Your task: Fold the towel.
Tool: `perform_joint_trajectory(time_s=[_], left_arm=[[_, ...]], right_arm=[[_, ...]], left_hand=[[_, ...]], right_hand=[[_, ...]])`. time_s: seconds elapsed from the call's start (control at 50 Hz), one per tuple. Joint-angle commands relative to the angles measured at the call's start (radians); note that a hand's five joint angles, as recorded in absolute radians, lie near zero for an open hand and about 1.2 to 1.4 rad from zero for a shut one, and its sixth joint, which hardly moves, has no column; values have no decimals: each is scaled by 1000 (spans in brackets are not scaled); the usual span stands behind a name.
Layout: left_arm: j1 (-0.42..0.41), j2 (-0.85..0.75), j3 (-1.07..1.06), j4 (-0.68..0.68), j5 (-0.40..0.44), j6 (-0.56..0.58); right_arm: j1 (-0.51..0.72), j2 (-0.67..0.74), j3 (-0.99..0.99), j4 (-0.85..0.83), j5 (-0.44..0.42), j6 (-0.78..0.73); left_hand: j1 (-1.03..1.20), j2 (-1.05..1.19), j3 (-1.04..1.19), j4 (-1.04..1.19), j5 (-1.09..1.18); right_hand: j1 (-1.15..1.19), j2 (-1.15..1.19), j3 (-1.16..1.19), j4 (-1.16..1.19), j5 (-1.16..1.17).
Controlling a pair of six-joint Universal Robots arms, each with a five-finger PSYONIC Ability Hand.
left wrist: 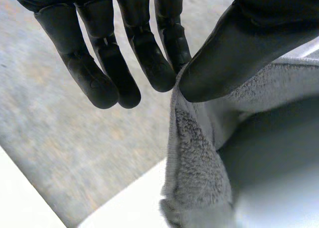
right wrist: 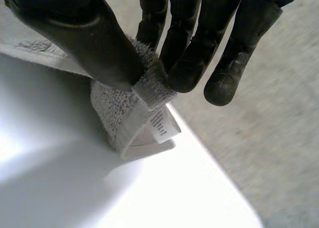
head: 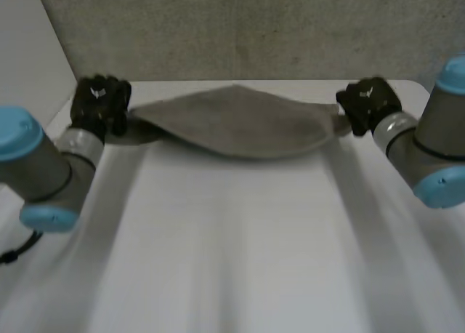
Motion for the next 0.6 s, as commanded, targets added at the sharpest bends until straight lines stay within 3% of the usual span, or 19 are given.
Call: perform_joint_trajectory(time_s=[0.02,0.2,0.3,0.44,0.6], left_arm=[[25,113,-224,31,73,124],[111,382,-421,20,119,152],[163,537,-466,5,205,143],[165,538,-420,-17,250,146],[163,354,-312,-73,244,155]], right_arm=[[-15,-174,150,74,2,2],[-68,-381,255,241,-6,-8],[-96,-439,247,339,-9,-20],[-101,-433,181,353,-8,-31],[-99,-336,121,353,-9,-29]], left_hand=[[-23,-127,-143,-128,-242],[-23,-127,-143,-128,-242],[-23,-127,-143,-128,-242],[-23,-127,-143,-128,-242],[-23,-127,-143,-128,-242]], right_hand=[[84,116,62,61,69],[84,116,62,61,69],[84,116,62,61,69],[84,116,62,61,69],[84,116,62,61,69]])
